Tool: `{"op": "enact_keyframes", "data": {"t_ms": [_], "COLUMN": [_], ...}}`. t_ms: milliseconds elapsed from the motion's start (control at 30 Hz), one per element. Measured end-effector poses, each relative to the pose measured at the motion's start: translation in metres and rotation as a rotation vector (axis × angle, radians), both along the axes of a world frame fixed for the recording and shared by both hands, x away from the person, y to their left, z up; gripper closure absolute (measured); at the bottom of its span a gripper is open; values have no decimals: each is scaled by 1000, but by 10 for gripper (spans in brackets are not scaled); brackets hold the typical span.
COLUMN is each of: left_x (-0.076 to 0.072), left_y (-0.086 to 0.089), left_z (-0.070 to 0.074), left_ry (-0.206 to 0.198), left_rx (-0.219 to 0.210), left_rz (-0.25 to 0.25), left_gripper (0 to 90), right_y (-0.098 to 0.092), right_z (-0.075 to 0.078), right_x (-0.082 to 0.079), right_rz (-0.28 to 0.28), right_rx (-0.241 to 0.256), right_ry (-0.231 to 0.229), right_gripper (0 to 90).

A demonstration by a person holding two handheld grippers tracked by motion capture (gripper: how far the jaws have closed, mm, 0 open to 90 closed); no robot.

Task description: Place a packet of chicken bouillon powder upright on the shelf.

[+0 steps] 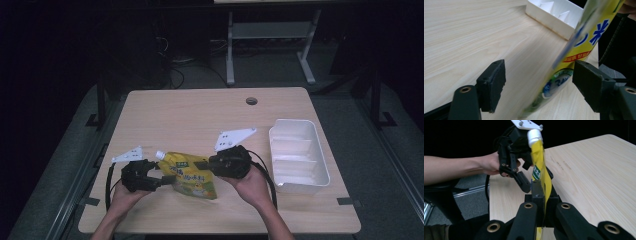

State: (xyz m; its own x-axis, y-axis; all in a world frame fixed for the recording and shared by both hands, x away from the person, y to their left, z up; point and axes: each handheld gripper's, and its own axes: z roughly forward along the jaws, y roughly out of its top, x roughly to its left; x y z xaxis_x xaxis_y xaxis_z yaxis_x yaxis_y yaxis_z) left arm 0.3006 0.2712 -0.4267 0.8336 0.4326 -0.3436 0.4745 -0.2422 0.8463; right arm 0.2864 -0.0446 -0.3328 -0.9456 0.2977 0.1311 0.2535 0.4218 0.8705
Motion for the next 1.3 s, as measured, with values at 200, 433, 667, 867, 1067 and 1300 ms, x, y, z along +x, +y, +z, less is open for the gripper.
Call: {"op": "enact_keyframes", "data": {"t_ms": [200,433,667,867,1067,1300], "left_x": [-1,-5,-9,-12,-14,-15], "left_y": [-2,-6,-5,-10,-13,-14], "left_z": [2,5,7,7,8,8], "left_ry": [1,-22,-55,-76,-87,-96], "left_rx": [-31,-54,-51,-16,8,13], "left_rz": [-57,-131,-158,-190,-199,-208], "left_gripper": [324,511,747,848,889,891], "right_y": [-1,-4,-9,-15,-20,-16], "right_z": [1,0,-1,-6,-16,-28], "right_x": [1,4,8,16,21,29], "right_rz": [32,60,45,14,-20,-14], "right_rx": [6,61,65,50,37,8], "right_ry": [-3,15,22,48,79,145], "right_gripper": [896,896,895,891,867,734]}}
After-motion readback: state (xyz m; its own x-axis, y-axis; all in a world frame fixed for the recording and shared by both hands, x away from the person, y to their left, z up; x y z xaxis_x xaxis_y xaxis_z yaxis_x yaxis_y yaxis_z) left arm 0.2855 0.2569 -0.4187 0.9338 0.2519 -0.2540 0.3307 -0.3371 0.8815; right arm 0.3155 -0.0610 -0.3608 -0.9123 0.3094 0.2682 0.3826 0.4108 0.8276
